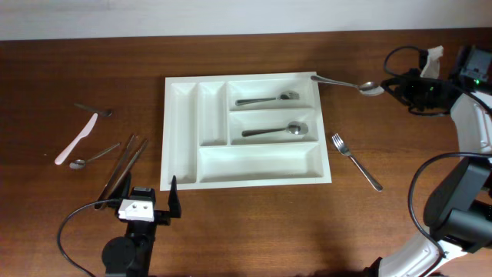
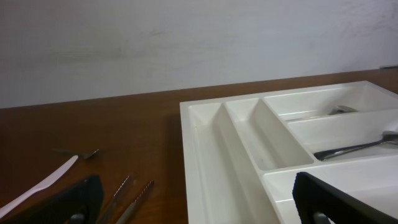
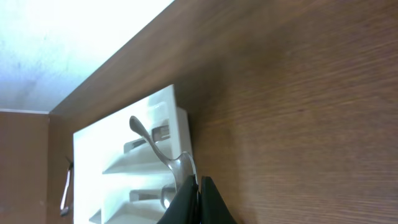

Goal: Pack container
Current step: 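Carry the spoon with the right gripper toward the middle compartment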

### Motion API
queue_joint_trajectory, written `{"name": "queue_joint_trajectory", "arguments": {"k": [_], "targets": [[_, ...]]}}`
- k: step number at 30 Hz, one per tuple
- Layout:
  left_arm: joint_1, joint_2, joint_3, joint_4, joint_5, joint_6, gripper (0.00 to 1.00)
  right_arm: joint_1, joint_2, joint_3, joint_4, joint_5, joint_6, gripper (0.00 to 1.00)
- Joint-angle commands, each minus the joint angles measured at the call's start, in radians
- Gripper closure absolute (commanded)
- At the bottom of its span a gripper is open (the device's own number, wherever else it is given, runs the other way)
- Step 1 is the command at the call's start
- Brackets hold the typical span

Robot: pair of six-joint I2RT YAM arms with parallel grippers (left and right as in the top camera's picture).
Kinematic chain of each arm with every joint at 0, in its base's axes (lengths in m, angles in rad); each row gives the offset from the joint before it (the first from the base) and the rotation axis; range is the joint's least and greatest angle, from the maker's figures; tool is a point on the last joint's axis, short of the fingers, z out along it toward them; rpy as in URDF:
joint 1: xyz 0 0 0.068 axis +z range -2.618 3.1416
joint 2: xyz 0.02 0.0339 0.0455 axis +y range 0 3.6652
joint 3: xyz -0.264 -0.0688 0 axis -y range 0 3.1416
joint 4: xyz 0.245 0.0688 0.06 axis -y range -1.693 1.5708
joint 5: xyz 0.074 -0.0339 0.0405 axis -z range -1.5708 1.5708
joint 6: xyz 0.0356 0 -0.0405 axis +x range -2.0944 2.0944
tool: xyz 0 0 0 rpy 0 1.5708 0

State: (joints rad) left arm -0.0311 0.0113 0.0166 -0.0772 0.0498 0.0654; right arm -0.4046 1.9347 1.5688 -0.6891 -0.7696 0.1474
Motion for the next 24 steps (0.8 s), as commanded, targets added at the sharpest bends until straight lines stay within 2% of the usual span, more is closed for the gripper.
{"name": "queue_joint_trajectory", "arguments": {"k": [1, 24], "targets": [[0.006, 0.002, -0.008, 0.003, 0.007, 0.019, 0.01, 0.042, -0.010, 0.044, -0.028, 0.002, -0.041, 0.96], [0.006, 0.002, -0.008, 0.003, 0.007, 0.019, 0.01, 0.224, -0.010, 0.045, -0.225, 0.022, -0.262, 0.96]]}}
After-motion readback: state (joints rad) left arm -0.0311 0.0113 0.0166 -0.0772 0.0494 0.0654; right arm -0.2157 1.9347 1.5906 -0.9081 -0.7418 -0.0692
